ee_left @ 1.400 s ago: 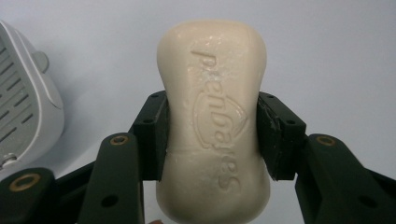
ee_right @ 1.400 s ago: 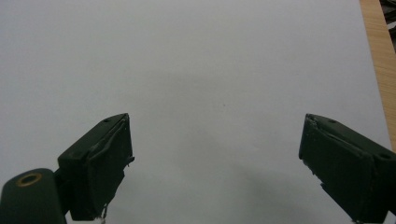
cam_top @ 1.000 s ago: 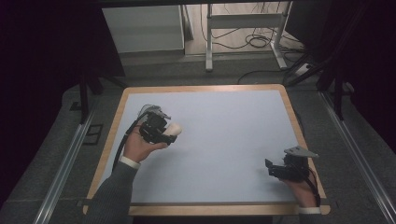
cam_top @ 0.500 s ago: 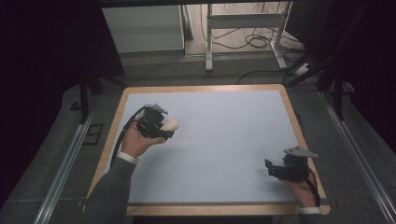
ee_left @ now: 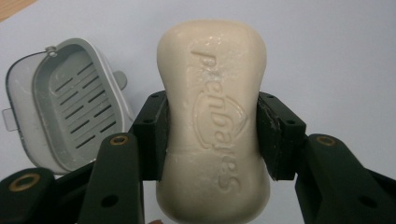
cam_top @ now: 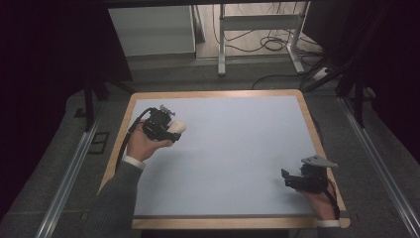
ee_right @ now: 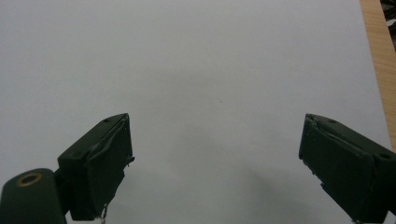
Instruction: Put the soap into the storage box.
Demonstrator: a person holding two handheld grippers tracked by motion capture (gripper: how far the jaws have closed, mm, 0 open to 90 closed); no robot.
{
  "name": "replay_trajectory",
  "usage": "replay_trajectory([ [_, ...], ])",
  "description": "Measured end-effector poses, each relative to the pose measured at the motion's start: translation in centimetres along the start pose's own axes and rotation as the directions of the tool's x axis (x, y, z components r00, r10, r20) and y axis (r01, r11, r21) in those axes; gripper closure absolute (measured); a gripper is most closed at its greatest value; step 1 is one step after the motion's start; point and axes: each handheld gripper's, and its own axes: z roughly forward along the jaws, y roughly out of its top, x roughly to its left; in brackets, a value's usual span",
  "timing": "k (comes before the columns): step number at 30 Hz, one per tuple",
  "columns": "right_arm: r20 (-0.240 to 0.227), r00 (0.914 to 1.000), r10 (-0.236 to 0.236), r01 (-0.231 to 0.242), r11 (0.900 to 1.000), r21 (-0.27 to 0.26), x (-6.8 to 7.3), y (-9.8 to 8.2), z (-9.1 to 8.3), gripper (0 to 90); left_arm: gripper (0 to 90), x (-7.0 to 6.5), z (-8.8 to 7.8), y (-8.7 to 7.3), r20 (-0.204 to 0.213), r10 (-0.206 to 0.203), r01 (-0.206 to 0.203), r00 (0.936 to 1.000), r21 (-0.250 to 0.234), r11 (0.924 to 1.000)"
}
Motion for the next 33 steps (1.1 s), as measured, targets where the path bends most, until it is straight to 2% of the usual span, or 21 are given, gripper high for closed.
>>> replay_trajectory([
  [13, 0.000, 1.0000, 0.001, -0.001, 1.000, -0.001, -0.1, 0.0, 0.0, 9.4, 49.7, 1.4, -0.2, 0.5, -0.025, -0.029, 0.029, 0.9993, 0.001, 0.9996],
  [17, 0.003, 1.0000, 0.004, -0.004, 1.000, 0.001, -0.1, 0.0, 0.1, 9.4, 49.7, 1.9, -0.1, 0.7, -0.011, -0.050, 0.050, 0.9987, -0.002, 0.9988],
  [21, 0.002, 1.0000, 0.001, -0.001, 1.000, 0.000, -0.1, 0.0, 0.0, 9.4, 49.7, 2.5, 0.1, 0.9, -0.027, -0.061, 0.061, 0.9978, 0.006, 0.9981],
  [26, 0.008, 1.0000, 0.003, -0.003, 1.000, 0.002, -0.1, -0.1, 0.1, 9.4, 49.7, 3.2, 0.3, 1.0, -0.048, -0.087, 0.086, 0.9951, -0.008, 0.9962],
  [33, 0.009, 1.0000, 0.001, -0.001, 1.000, 0.002, -0.2, -0.1, 0.0, 9.4, 49.7, 4.4, 1.3, 1.1, -0.060, -0.109, 0.111, 0.9922, 0.023, 0.9936],
])
